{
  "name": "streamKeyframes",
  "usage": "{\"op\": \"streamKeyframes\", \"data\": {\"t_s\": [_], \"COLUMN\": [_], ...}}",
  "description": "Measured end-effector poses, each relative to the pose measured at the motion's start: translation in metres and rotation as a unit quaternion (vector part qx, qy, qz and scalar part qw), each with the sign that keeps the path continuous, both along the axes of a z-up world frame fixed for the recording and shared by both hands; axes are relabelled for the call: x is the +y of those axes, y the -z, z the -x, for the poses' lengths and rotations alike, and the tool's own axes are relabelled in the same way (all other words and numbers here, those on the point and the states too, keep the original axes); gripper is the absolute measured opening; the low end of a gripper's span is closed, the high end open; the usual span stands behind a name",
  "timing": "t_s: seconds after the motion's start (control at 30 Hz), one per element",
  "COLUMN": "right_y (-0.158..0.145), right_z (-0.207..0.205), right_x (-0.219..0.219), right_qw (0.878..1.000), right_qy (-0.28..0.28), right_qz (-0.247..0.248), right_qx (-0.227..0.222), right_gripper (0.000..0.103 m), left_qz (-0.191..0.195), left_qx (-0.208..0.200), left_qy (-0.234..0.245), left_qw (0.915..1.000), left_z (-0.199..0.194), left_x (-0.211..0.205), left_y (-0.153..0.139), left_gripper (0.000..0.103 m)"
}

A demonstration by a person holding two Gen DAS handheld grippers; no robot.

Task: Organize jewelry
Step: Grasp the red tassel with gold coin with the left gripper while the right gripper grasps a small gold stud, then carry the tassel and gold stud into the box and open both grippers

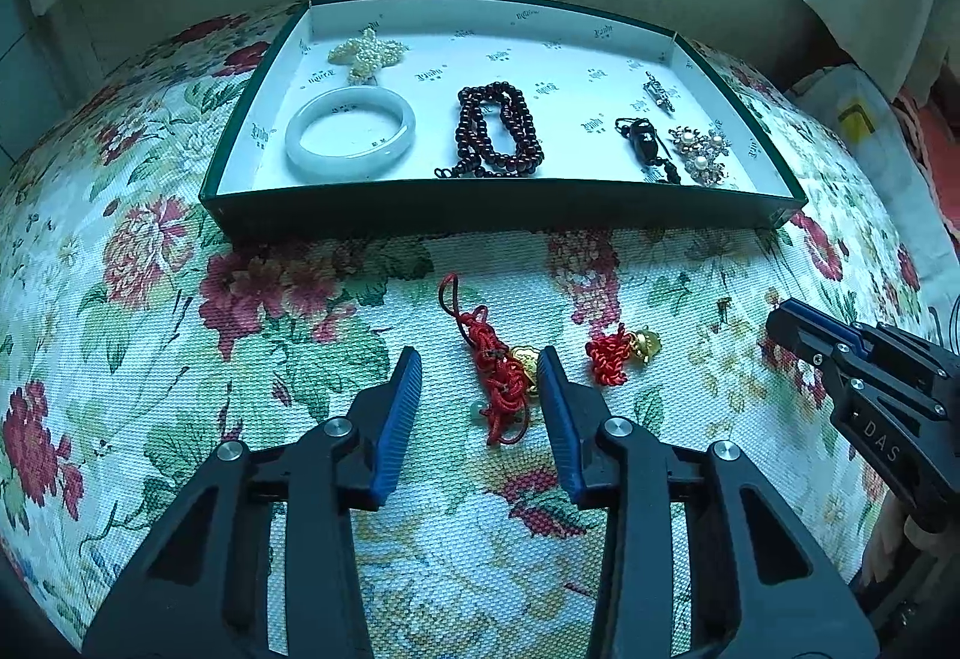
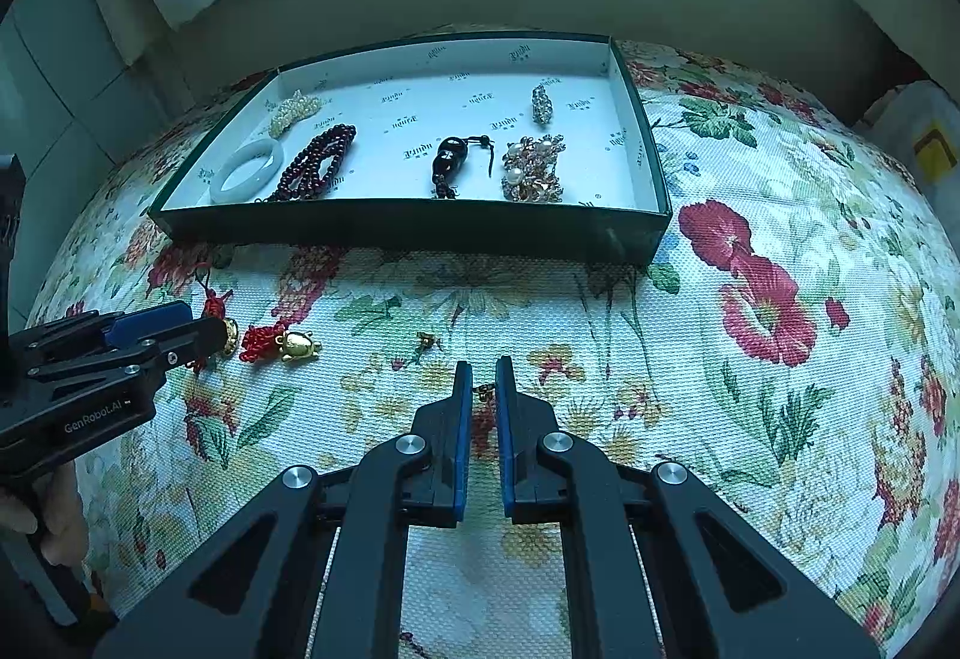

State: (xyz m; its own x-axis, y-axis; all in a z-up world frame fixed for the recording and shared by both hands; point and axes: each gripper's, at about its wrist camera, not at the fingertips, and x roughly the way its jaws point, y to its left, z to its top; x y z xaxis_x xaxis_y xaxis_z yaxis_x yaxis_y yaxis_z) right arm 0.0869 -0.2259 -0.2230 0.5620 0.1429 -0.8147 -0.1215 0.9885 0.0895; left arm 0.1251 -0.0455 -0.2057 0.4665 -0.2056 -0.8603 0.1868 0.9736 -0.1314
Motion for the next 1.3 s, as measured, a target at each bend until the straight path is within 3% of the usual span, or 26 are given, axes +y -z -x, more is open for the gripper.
{"op": "streamKeyframes", "data": {"t_s": [0.13,0.23,0.9,1.3], "right_y": [0.003,0.003,0.003,-0.02], "right_z": [0.0,-0.001,-0.001,-0.004], "right_x": [0.001,0.001,0.002,0.004], "right_qw": [1.0,1.0,1.0,1.0], "right_qy": [0.001,0.0,0.001,-0.004], "right_qz": [-0.002,-0.002,-0.004,-0.018], "right_qx": [0.003,0.003,0.001,-0.025], "right_gripper": [0.008,0.008,0.008,0.008], "left_qz": [0.019,0.018,0.019,0.027], "left_qx": [0.0,-0.002,-0.027,-0.064], "left_qy": [0.012,0.017,0.011,0.017], "left_qw": [0.9997,0.9997,0.9994,0.9974], "left_z": [0.002,0.004,0.012,0.006], "left_x": [0.001,0.0,0.009,0.005], "left_y": [0.0,0.0,-0.02,-0.051], "left_gripper": [0.018,0.015,0.01,0.01]}}
